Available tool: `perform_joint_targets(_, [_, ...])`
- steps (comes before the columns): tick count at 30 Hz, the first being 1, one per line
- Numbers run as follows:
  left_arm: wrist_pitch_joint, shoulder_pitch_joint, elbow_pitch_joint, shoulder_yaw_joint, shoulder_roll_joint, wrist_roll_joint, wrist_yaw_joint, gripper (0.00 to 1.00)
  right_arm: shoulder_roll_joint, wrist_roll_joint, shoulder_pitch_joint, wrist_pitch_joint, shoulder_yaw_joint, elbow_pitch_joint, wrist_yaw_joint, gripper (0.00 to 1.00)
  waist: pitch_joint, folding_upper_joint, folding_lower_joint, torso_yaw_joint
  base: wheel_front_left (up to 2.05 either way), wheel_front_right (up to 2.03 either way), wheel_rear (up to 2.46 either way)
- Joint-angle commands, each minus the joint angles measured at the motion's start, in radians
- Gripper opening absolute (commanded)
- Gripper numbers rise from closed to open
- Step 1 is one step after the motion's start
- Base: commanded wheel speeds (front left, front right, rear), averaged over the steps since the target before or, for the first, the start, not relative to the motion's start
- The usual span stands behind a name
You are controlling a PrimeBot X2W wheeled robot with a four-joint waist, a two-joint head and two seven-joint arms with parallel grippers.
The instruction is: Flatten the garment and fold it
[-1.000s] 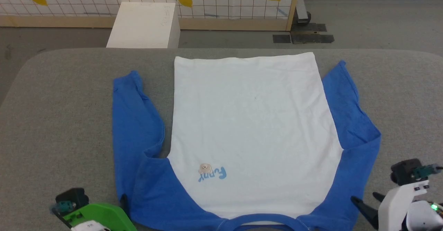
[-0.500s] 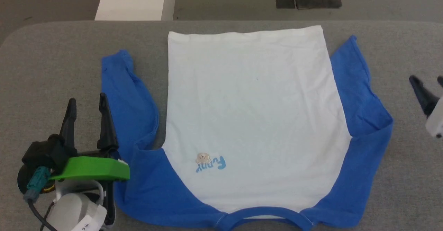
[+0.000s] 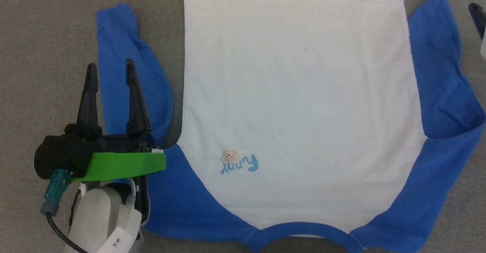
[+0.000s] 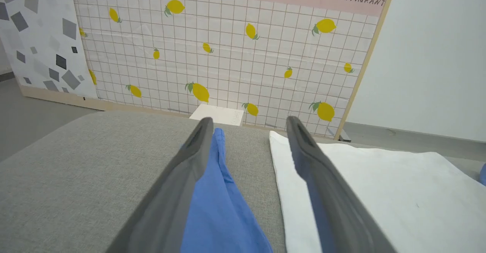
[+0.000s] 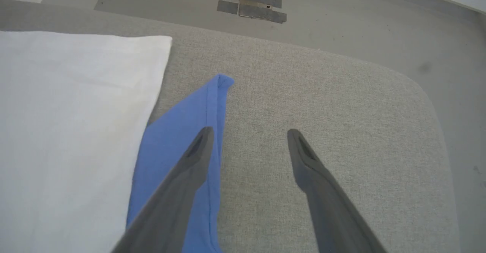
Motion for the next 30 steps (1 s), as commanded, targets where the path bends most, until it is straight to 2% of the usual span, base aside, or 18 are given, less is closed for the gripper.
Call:
perform_joint_targets(1, [-0.004,-0.019,-0.003,0.013,-0.013,0.014,-0.016,1.0,-0.009,-0.015,-0.033,-0.003,0.008,0.024,-0.001,1.0,0.085,0.0,-0.0001,0.072,0.0,0.0,0.0])
perform_joint_targets(7, [-0.004,-0.025,-0.005,0.051,-0.055,0.043,-0.056,1.0,-0.027,-0.03,-0.106,-0.031,0.067,0.093,-0.001,1.0,0.131,0.0,-0.0001,0.103,0.0,0.0,0.0])
perform_joint_targets(14, [-0.004,-0.027,-0.008,0.068,-0.074,0.064,-0.079,1.0,-0.041,-0.031,-0.14,-0.036,0.117,0.165,-0.001,1.0,0.147,0.0,-0.0001,0.107,0.0,0.0,0.0])
perform_joint_targets(15, [-0.004,-0.029,-0.008,0.068,-0.075,0.066,-0.081,1.0,-0.041,-0.03,-0.145,-0.037,0.117,0.175,-0.001,0.43,0.147,0.0,-0.0001,0.106,0.0,0.0,0.0])
perform_joint_targets(16, [-0.004,-0.031,-0.009,0.069,-0.076,0.067,-0.082,1.0,-0.041,-0.031,-0.149,-0.043,0.117,0.18,-0.001,0.09,0.145,0.0,-0.0001,0.104,0.0,0.0,0.0])
perform_joint_targets(17, [-0.004,-0.032,-0.008,0.07,-0.076,0.068,-0.083,1.0,-0.039,-0.029,-0.154,-0.053,0.109,0.187,-0.001,0.0,0.141,0.0,-0.0001,0.1,0.0,0.0,0.0])
perform_joint_targets(24, [-0.004,-0.025,0.009,0.08,-0.078,0.058,-0.093,1.0,-0.035,-0.031,-0.156,-0.173,0.039,0.21,-0.001,0.0,0.066,0.0,-0.0001,0.066,0.0,0.0,0.0])
perform_joint_targets(30, [-0.004,0.011,0.028,0.1,-0.079,0.049,-0.098,1.0,-0.089,0.001,-0.093,-0.245,-0.011,0.181,-0.001,0.0,-0.059,0.0,-0.0001,0.031,0.0,0.0,0.0])
